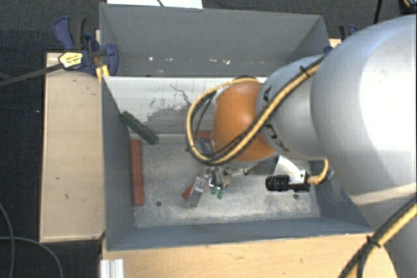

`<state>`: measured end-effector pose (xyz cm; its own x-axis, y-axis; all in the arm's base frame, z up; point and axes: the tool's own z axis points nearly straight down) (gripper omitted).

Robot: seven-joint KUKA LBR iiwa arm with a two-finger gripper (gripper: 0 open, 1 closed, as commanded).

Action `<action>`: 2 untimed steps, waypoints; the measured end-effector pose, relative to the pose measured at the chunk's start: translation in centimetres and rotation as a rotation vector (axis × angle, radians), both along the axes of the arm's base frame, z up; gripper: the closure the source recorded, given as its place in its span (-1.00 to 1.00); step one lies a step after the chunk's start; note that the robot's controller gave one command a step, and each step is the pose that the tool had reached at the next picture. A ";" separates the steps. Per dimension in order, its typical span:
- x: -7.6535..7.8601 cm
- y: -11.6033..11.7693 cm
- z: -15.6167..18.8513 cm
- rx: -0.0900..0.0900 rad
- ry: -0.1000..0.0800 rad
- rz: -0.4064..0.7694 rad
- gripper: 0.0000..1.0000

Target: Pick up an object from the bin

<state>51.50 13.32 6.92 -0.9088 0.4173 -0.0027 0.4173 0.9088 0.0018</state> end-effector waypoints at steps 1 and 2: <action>-2.0 0.8 0.1 -0.001 0.006 -0.116 -1.00; -3.1 -5.3 0.1 -0.002 0.006 -0.321 -1.00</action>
Offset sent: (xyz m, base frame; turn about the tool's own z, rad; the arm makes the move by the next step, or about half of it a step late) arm -0.0198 0.0083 0.0008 0.1174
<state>48.42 7.99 7.00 -0.7307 0.6827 0.0015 0.6827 0.7307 -0.0031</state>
